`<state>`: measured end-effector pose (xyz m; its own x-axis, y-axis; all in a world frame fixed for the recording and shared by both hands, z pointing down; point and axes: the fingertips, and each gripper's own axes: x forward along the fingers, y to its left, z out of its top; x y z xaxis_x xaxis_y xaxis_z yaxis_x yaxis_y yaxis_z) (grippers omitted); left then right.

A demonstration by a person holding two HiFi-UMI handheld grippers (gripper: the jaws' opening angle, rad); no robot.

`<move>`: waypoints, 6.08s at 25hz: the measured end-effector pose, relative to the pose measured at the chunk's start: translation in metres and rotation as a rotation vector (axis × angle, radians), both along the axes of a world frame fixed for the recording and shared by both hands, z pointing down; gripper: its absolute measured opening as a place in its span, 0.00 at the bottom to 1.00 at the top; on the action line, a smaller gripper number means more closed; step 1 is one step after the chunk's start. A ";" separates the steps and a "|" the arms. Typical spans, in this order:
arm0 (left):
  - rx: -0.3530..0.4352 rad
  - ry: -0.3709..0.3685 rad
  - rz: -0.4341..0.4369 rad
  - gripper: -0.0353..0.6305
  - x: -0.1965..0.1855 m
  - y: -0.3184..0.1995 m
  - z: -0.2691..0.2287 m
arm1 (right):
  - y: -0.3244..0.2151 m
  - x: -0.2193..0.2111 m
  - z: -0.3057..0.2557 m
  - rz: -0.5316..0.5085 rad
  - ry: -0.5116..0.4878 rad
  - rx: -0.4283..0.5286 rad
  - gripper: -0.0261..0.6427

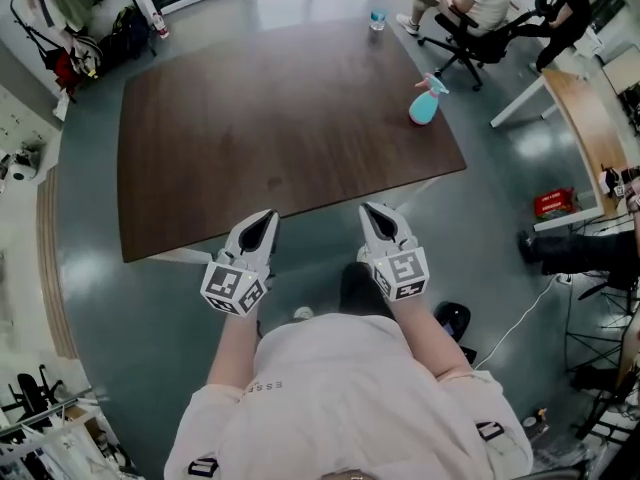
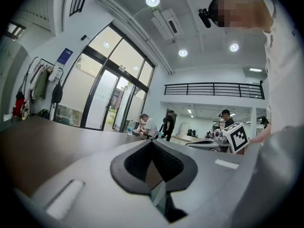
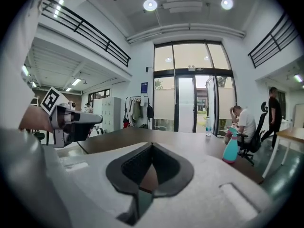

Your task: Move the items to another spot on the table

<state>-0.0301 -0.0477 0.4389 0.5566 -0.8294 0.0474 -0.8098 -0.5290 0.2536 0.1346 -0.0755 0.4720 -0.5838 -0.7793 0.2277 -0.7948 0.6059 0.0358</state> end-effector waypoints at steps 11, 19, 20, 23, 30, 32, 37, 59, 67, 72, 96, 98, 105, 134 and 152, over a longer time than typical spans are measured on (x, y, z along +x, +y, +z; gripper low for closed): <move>-0.006 -0.006 -0.050 0.08 0.106 -0.117 0.000 | -0.125 0.108 0.006 -0.042 -0.004 -0.021 0.03; -0.004 -0.017 -0.080 0.08 0.168 -0.194 -0.006 | -0.201 0.179 -0.002 -0.063 -0.022 -0.016 0.02; -0.009 -0.018 -0.072 0.08 0.175 -0.200 -0.006 | -0.208 0.187 -0.001 -0.053 -0.027 -0.023 0.03; -0.021 -0.018 -0.038 0.08 0.194 -0.218 -0.005 | -0.228 0.206 0.005 -0.021 -0.048 -0.048 0.02; -0.030 0.045 0.043 0.08 0.221 -0.276 -0.004 | -0.275 0.238 0.031 0.082 -0.076 -0.127 0.18; -0.022 0.052 0.074 0.08 0.230 -0.292 -0.004 | -0.288 0.243 0.034 0.102 -0.078 -0.134 0.25; -0.023 -0.001 0.117 0.08 0.250 -0.328 0.011 | -0.323 0.256 0.042 0.130 -0.100 -0.150 0.44; -0.107 -0.040 0.122 0.08 0.246 -0.361 0.068 | -0.368 0.233 0.076 -0.010 -0.082 -0.129 0.32; -0.072 -0.039 0.090 0.08 0.243 -0.327 0.035 | -0.338 0.253 0.038 0.030 -0.076 -0.118 0.31; -0.010 -0.043 0.073 0.08 0.249 -0.299 0.003 | -0.306 0.265 0.009 0.021 -0.092 -0.081 0.31; 0.045 -0.158 -0.448 0.08 0.078 -0.124 -0.011 | -0.225 0.106 -0.005 -0.405 -0.121 -0.051 0.31; 0.043 -0.151 -0.501 0.08 0.049 -0.104 -0.011 | -0.214 0.077 -0.004 -0.445 -0.107 -0.052 0.31; 0.018 -0.135 -0.648 0.08 -0.063 -0.015 -0.007 | -0.155 -0.045 -0.001 -0.568 -0.079 -0.069 0.31; -0.033 -0.088 -1.012 0.08 -0.364 0.196 0.014 | 0.022 -0.469 0.017 -1.036 -0.038 -0.116 0.31; -0.055 -0.075 -0.826 0.08 -0.524 0.119 0.022 | -0.028 -0.606 0.044 -0.869 -0.008 -0.126 0.31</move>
<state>-0.5544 0.0710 0.4604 -0.2370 -0.9649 0.1128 -0.9476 0.2552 0.1921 -0.4711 -0.1036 0.5163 -0.9609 -0.0273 0.2756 -0.0501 0.9959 -0.0758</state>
